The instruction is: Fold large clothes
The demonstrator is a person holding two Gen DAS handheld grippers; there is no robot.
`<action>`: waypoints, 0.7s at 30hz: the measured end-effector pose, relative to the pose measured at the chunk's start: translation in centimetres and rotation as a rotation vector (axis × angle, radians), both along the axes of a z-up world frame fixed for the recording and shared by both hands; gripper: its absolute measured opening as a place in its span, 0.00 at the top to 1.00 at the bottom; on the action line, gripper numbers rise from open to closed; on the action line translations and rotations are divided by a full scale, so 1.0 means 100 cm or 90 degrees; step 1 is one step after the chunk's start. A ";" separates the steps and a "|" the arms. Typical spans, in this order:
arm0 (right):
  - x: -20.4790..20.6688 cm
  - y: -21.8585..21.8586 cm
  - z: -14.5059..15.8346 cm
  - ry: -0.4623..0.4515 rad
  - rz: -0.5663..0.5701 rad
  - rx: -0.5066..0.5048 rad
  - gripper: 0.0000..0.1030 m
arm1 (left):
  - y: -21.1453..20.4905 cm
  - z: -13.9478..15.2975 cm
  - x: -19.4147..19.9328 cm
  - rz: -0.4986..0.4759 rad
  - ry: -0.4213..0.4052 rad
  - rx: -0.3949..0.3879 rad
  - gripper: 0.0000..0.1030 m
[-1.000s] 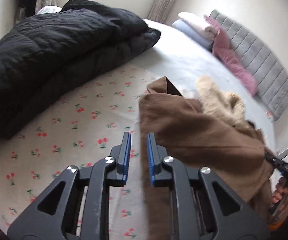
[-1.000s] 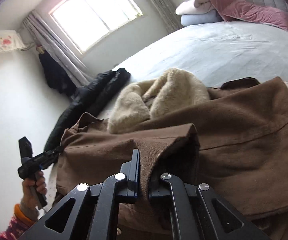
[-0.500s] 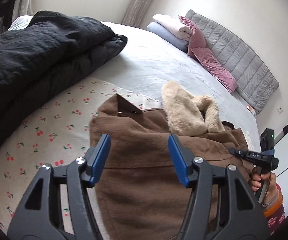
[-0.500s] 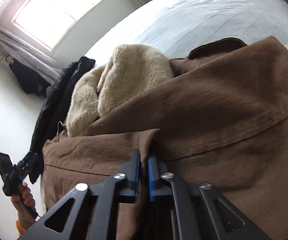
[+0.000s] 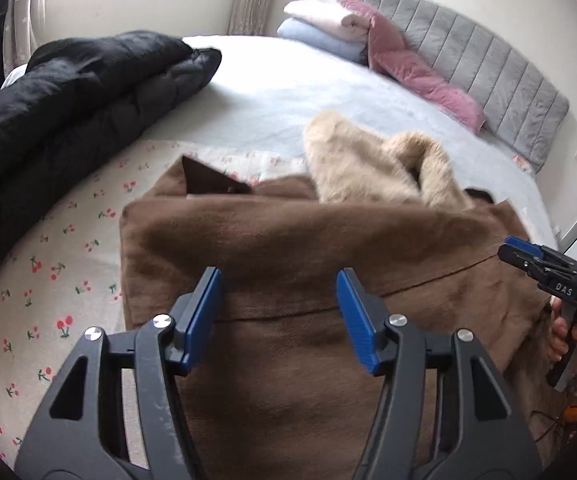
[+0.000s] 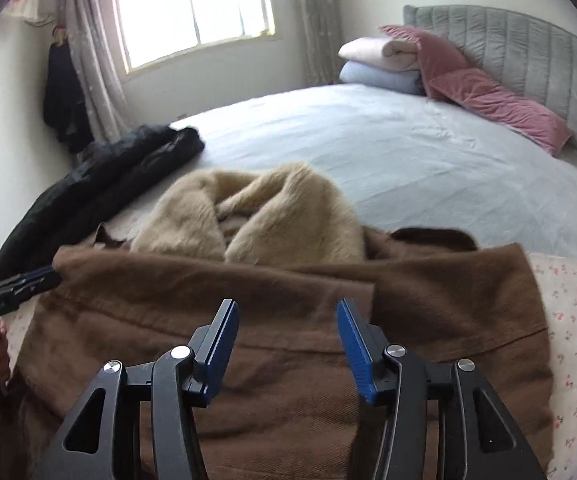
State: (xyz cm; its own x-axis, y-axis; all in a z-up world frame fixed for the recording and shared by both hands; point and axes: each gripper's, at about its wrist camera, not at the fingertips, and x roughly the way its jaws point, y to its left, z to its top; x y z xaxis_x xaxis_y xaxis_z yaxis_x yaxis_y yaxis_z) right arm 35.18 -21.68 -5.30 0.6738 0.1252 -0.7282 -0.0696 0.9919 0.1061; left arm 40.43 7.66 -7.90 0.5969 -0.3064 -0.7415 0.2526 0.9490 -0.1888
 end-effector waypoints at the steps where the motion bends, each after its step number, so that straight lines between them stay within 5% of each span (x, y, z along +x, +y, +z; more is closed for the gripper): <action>1: 0.003 -0.002 -0.018 0.023 -0.004 -0.009 0.50 | 0.000 -0.017 0.003 0.010 0.028 0.025 0.41; 4: -0.009 -0.007 -0.032 0.003 0.002 -0.027 0.50 | -0.002 -0.018 -0.011 0.013 0.013 0.045 0.41; 8: -0.036 -0.015 0.002 0.027 0.005 -0.056 0.49 | 0.000 0.015 -0.048 -0.012 0.019 0.033 0.34; 11: -0.074 -0.031 0.039 0.008 0.012 -0.039 0.43 | 0.010 0.043 -0.093 -0.011 0.010 0.027 0.19; 14: -0.120 -0.047 0.070 -0.001 0.010 -0.028 0.32 | 0.021 0.065 -0.134 -0.012 0.021 0.022 0.18; 21: -0.232 -0.068 0.112 0.004 0.032 0.001 0.25 | 0.045 0.104 -0.221 0.031 0.074 0.044 0.16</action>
